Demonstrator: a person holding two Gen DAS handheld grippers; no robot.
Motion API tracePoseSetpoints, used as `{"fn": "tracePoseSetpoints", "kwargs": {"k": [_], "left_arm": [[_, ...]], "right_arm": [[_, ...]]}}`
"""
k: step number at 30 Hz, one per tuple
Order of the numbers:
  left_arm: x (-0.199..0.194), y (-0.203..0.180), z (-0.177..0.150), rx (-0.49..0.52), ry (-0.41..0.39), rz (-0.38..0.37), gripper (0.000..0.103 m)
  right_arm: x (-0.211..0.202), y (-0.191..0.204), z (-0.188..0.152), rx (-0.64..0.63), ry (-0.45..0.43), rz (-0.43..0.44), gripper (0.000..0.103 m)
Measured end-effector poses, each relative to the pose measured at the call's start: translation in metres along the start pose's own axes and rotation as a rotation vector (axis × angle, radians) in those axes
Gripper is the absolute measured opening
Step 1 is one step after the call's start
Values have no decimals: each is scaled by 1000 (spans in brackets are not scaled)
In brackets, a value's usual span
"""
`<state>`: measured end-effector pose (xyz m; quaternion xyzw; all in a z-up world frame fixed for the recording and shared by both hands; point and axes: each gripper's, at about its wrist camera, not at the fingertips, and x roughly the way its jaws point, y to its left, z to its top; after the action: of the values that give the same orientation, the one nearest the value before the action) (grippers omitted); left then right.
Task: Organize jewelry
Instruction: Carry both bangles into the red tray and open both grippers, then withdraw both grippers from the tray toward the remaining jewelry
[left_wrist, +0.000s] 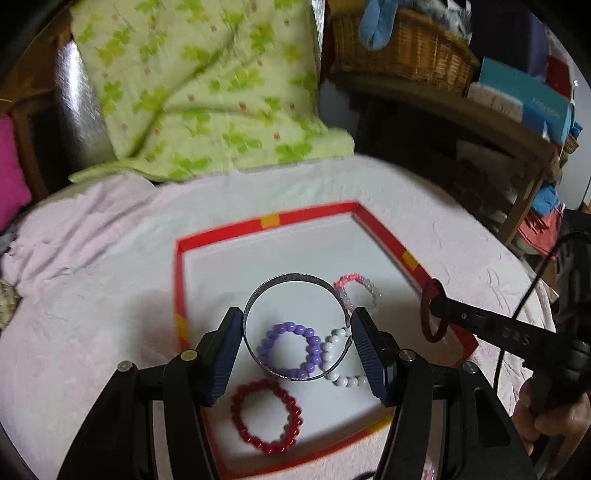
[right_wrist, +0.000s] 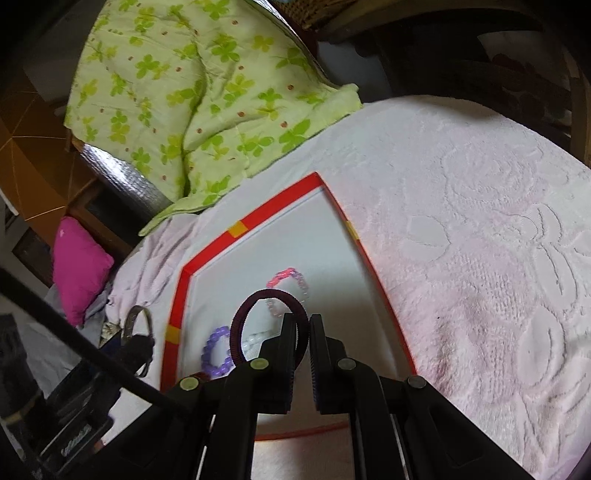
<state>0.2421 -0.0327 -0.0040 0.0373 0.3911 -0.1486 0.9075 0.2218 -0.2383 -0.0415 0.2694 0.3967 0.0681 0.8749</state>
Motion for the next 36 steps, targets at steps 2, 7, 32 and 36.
{"fn": "tracePoseSetpoints", "kwargs": {"k": [2, 7, 32, 36], "left_arm": [[16, 2, 5, -21, 44, 3, 62], [54, -2, 18, -9, 129, 37, 62], [29, -3, 11, -70, 73, 90, 64], [-8, -3, -16, -82, 47, 131, 67]], "right_arm": [[5, -1, 2, 5, 8, -2, 8], [14, -5, 6, 14, 43, -9, 8], [-3, -21, 15, 98, 30, 63, 11], [-10, -16, 14, 95, 21, 76, 11]]}}
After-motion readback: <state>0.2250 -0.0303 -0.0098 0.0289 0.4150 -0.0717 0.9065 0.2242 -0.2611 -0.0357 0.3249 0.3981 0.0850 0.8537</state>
